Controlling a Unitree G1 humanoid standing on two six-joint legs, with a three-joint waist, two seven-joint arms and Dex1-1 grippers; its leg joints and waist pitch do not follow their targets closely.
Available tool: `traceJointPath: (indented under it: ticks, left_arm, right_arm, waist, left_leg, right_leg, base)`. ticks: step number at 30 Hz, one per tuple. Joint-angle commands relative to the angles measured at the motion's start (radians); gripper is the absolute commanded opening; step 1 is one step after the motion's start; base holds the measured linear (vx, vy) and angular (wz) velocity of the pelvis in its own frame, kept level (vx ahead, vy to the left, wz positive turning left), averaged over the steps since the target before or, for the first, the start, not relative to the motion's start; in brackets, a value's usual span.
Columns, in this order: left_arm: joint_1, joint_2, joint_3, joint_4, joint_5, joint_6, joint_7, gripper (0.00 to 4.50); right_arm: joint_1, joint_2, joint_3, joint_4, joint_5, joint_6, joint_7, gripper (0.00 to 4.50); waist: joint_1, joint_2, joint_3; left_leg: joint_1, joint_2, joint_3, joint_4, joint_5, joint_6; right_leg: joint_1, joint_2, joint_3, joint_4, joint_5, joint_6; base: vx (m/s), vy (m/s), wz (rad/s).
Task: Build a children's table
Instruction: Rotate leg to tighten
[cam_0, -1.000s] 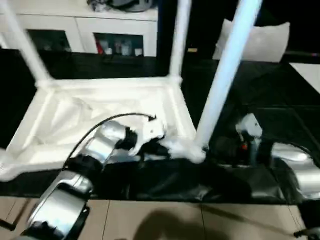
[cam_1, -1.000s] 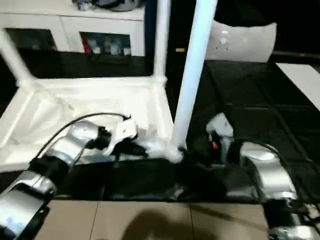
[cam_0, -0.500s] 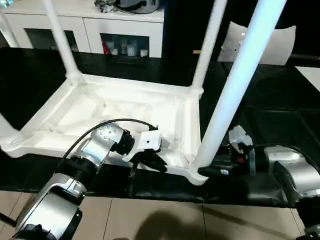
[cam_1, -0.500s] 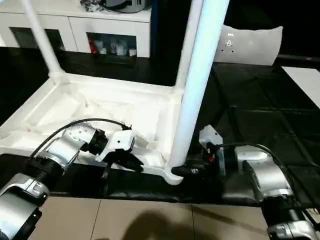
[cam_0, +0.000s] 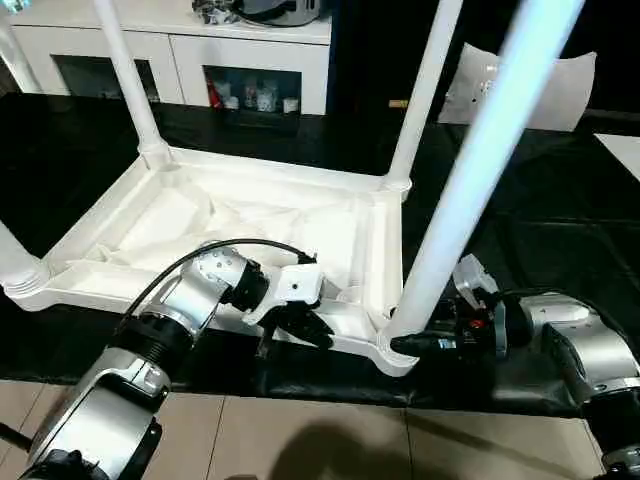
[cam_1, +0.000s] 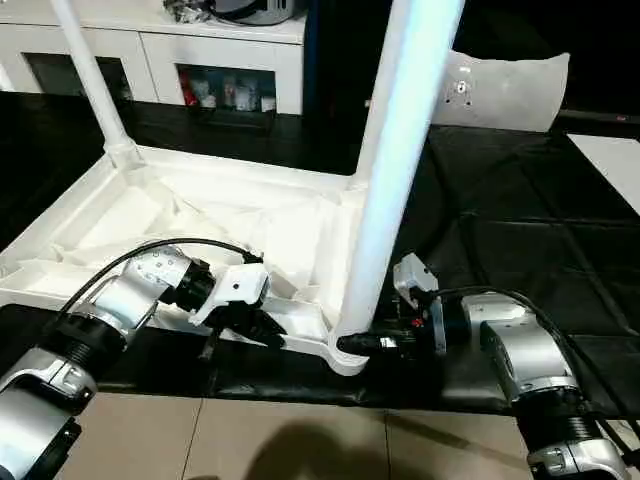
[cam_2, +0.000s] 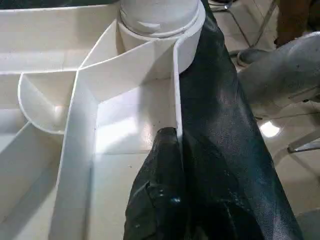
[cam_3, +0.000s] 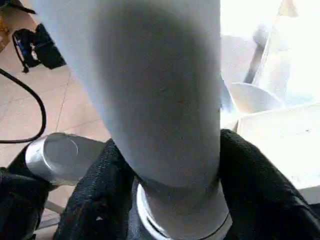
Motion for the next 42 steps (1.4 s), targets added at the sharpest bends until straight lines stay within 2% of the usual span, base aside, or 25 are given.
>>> traceJointPath:
  ticks: [1, 5, 6, 9, 12, 16, 17, 18, 19, 20, 21, 22, 23, 24, 26, 27, 28, 29, 32, 33, 34, 37, 38, 40, 42]
  left_arm:
    - [-0.005, 0.0, -0.016, -0.037, -0.002, -0.008, -0.022, 0.0]
    - [-0.008, -0.009, -0.007, -0.028, -0.009, 0.008, -0.01, 0.0]
    - [-0.01, -0.014, -0.002, -0.025, -0.008, 0.019, 0.003, 0.0]
    - [-0.027, -0.045, 0.019, -0.002, -0.009, 0.059, 0.066, 0.0]
    - [-0.078, -0.109, 0.044, 0.07, 0.022, 0.108, 0.233, 0.0]
    - [-0.123, -0.162, 0.071, 0.134, 0.029, 0.137, 0.365, 0.0]
    - [-0.154, -0.199, 0.095, 0.174, 0.022, 0.16, 0.454, 0.0]
    - [-0.168, -0.216, 0.105, 0.191, 0.021, 0.165, 0.496, 0.0]
    - [-0.18, -0.23, 0.113, 0.206, 0.021, 0.168, 0.533, 0.0]
    - [-0.184, -0.237, 0.116, 0.211, 0.022, 0.168, 0.55, 0.0]
    - [-0.189, -0.248, 0.119, 0.217, 0.025, 0.167, 0.573, 0.0]
    - [-0.191, -0.255, 0.121, 0.222, 0.032, 0.158, 0.598, 0.0]
    - [-0.193, -0.264, 0.119, 0.233, 0.044, 0.141, 0.628, 0.0]
    - [-0.195, -0.267, 0.119, 0.242, 0.05, 0.133, 0.638, 0.0]
    - [-0.194, -0.269, 0.111, 0.255, 0.064, 0.115, 0.647, 0.0]
    - [-0.194, -0.271, 0.109, 0.26, 0.07, 0.106, 0.648, 0.0]
    - [-0.191, -0.271, 0.109, 0.26, 0.07, 0.103, 0.641, 0.0]
    - [-0.19, -0.271, 0.106, 0.266, 0.073, 0.092, 0.638, 0.0]
    - [-0.18, -0.257, 0.088, 0.275, 0.082, 0.033, 0.609, 0.0]
    - [-0.179, -0.256, 0.089, 0.275, 0.082, 0.03, 0.611, 0.0]
    - [-0.177, -0.254, 0.089, 0.277, 0.085, 0.022, 0.618, 0.0]
    - [-0.173, -0.248, 0.092, 0.277, 0.094, -0.003, 0.651, 0.0]
    - [-0.17, -0.247, 0.102, 0.274, 0.089, -0.014, 0.668, 0.0]
    - [-0.158, -0.246, 0.129, 0.249, 0.06, -0.017, 0.659, 0.0]
    - [-0.142, -0.247, 0.148, 0.215, 0.021, 0.006, 0.598, 0.43]
  right_arm:
    - [-0.005, -0.014, 0.02, -0.016, 0.019, 0.015, 0.036, 2.14]
    - [0.005, 0.005, 0.001, -0.045, 0.057, 0.061, 0.022, 2.1]
    - [0.007, 0.014, -0.007, -0.059, 0.07, 0.085, 0.007, 2.09]
    - [0.024, 0.034, -0.014, -0.107, 0.082, 0.12, -0.041, 2.09]
    - [0.05, 0.108, -0.018, -0.152, 0.029, 0.136, -0.228, 2.09]
    - [0.04, 0.186, -0.024, -0.13, -0.08, 0.117, -0.456, 2.06]
    - [0.027, 0.242, -0.043, -0.115, -0.121, 0.165, -0.611, 2.03]
    - [0.018, 0.278, -0.067, -0.11, -0.125, 0.185, -0.688, 2.01]
    - [0.01, 0.311, -0.09, -0.105, -0.128, 0.202, -0.756, 1.99]
    - [0.005, 0.331, -0.108, -0.105, -0.121, 0.217, -0.792, 1.99]
    - [-0.001, 0.358, -0.132, -0.113, -0.11, 0.242, -0.84, 1.97]
    - [-0.004, 0.375, -0.142, -0.124, -0.112, 0.247, -0.874, 1.97]
    - [0.0, 0.391, -0.143, -0.148, -0.121, 0.226, -0.904, 1.97]
    - [0.005, 0.395, -0.139, -0.161, -0.128, 0.21, -0.91, 1.97]
    - [0.024, 0.406, -0.136, -0.195, -0.131, 0.169, -0.911, 2.65]
    - [0.029, 0.418, -0.145, -0.201, -0.132, 0.164, -0.931, 2.65]
    - [0.035, 0.414, -0.14, -0.201, -0.15, 0.148, -0.941, 2.65]
    - [0.041, 0.414, -0.137, -0.202, -0.171, 0.132, -0.962, 2.67]
    - [0.072, 0.388, -0.116, -0.212, -0.212, 0.123, -0.983, 3.04]
    - [0.075, 0.386, -0.113, -0.214, -0.215, 0.118, -0.986, 3.12]
    - [0.091, 0.375, -0.103, -0.22, -0.227, 0.101, -0.993, 3.21]
    - [0.11, 0.369, -0.112, -0.226, -0.225, 0.092, -0.999, 3.47]
    - [0.126, 0.366, -0.126, -0.239, -0.219, 0.082, -0.999, 3.54]
    - [0.164, 0.36, -0.155, -0.279, -0.201, 0.066, -0.989, 3.58]
    - [0.195, 0.358, -0.175, -0.32, -0.188, 0.048, -0.981, 3.89]
  waist:
    - [-0.005, -0.005, -0.073]
    - [-0.005, -0.005, -0.072]
    - [-0.004, 0.0, -0.073]
    - [-0.006, -0.004, -0.07]
    - [-0.009, -0.003, -0.064]
    - [-0.026, -0.005, -0.058]
    - [-0.036, 0.008, -0.06]
    - [-0.046, 0.008, -0.058]
    - [-0.057, 0.012, -0.065]
    - [-0.066, 0.008, -0.074]
    - [-0.067, 0.009, -0.074]
    - [-0.07, 0.007, -0.073]
    - [-0.073, 0.004, -0.076]
    - [-0.073, 0.002, -0.077]
    - [-0.069, 0.004, -0.084]
    - [-0.068, 0.002, -0.085]
    - [-0.067, -0.01, -0.086]
    - [-0.06, -0.005, -0.087]
    - [-0.051, -0.005, -0.077]
    - [-0.051, -0.005, -0.075]
    - [-0.05, -0.004, -0.072]
    - [-0.052, -0.005, -0.069]
    - [-0.052, -0.011, -0.068]
    - [-0.052, -0.01, -0.068]
    - [-0.052, -0.01, -0.07]
  left_leg:
    - [-0.005, 0.076, -0.027, -0.069, 0.022, 0.072]
    - [-0.004, 0.077, -0.028, -0.07, 0.023, 0.074]
    - [-0.003, 0.08, -0.029, -0.07, 0.026, 0.073]
    - [-0.004, 0.075, -0.025, -0.071, 0.012, 0.064]
    - [0.006, 0.066, -0.025, -0.074, -0.029, 0.033]
    - [0.011, 0.05, -0.024, -0.072, -0.099, 0.003]
    - [0.016, 0.058, -0.029, -0.076, -0.114, 0.003]
    - [0.016, 0.062, -0.03, -0.078, -0.117, 0.006]
    - [0.02, 0.076, -0.04, -0.082, -0.117, -0.006]
    - [0.007, 0.083, -0.049, -0.085, -0.081, -0.004]
    - [0.003, 0.085, -0.05, -0.085, -0.06, 0.005]
    - [0.012, 0.082, -0.044, -0.083, -0.035, 0.018]
    - [0.005, 0.077, -0.041, -0.081, 0.002, 0.031]
    - [-0.002, 0.077, -0.042, -0.081, 0.028, 0.041]
    - [0.0, 0.082, -0.042, -0.072, 0.131, 0.091]
    - [0.0, 0.08, -0.04, -0.069, 0.153, 0.106]
    - [-0.006, 0.074, -0.037, -0.064, 0.182, 0.131]
    - [-0.007, 0.072, -0.034, -0.062, 0.199, 0.154]
    - [-0.003, 0.071, -0.029, -0.064, 0.156, 0.164]
    - [-0.004, 0.07, -0.029, -0.065, 0.136, 0.156]
    - [-0.002, 0.069, -0.027, -0.07, 0.082, 0.123]
    - [-0.003, 0.069, -0.029, -0.075, 0.039, 0.096]
    - [-0.003, 0.067, -0.028, -0.076, 0.022, 0.088]
    - [-0.006, 0.067, -0.029, -0.077, 0.011, 0.084]
    - [-0.007, 0.072, -0.032, -0.077, 0.022, 0.089]
  right_leg:
    - [0.079, -0.1, 0.092, -0.078, -0.256, -0.009]
    - [0.079, -0.1, 0.092, -0.077, -0.253, -0.011]
    - [0.078, -0.1, 0.093, -0.077, -0.243, -0.015]
    - [0.079, -0.099, 0.092, -0.083, -0.264, -0.006]
    - [0.072, -0.095, 0.083, -0.106, -0.367, 0.041]
    - [0.075, -0.089, 0.057, -0.14, -0.507, 0.126]
    - [0.08, -0.091, 0.051, -0.146, -0.5, 0.13]
    - [0.079, -0.088, 0.05, -0.152, -0.49, 0.127]
    - [0.083, -0.097, 0.05, -0.147, -0.443, 0.097]
    - [0.098, -0.107, 0.059, -0.124, -0.357, 0.07]
    - [0.095, -0.108, 0.065, -0.117, -0.32, 0.058]
    - [0.084, -0.112, 0.076, -0.114, -0.282, 0.024]
    - [0.089, -0.114, 0.084, -0.098, -0.232, -0.013]
    - [0.094, -0.113, 0.085, -0.089, -0.202, -0.024]
    - [0.09, -0.115, 0.096, -0.059, -0.043, -0.08]
    - [0.088, -0.114, 0.097, -0.054, -0.009, -0.091]
    - [0.089, -0.115, 0.103, -0.04, 0.049, -0.108]
    - [0.087, -0.116, 0.103, -0.035, 0.073, -0.124]
    - [0.083, -0.113, 0.1, -0.051, -0.019, -0.099]
    - [0.083, -0.112, 0.099, -0.056, -0.056, -0.087]
    - [0.084, -0.111, 0.098, -0.071, -0.155, -0.051]
    - [0.083, -0.108, 0.095, -0.08, -0.223, -0.015]
    - [0.083, -0.106, 0.095, -0.086, -0.251, 0.003]
    - [0.085, -0.107, 0.094, -0.088, -0.262, 0.019]
    - [0.084, -0.11, 0.095, -0.084, -0.227, 0.016]
  base:
    - [0.0, 0.0, 0.0]
    - [0.0, 0.0, 0.0]
    - [0.0, 0.0, 0.0]
    - [0.0, 0.0, 0.0]
    - [0.0, 0.0, 0.0]
    - [0.0, 0.0, 0.0]
    - [0.0, 0.0, 0.0]
    - [0.0, 0.0, 0.0]
    - [0.0, 0.0, 0.0]
    - [0.0, 0.0, 0.0]
    - [0.0, 0.0, 0.0]
    - [0.0, 0.0, 0.0]
    - [0.0, 0.0, 0.0]
    - [0.057, 0.013, 0.02]
    - [0.0, 0.0, 0.0]
    - [0.0, 0.0, 0.0]
    - [0.0, 0.0, 0.0]
    - [0.0, 0.0, 0.0]
    - [0.0, 0.0, 0.0]
    - [0.0, 0.0, 0.0]
    - [0.0, 0.0, 0.0]
    - [0.0, 0.0, 0.0]
    - [0.0, 0.0, 0.0]
    - [0.0, 0.0, 0.0]
    - [0.0, 0.0, 0.0]
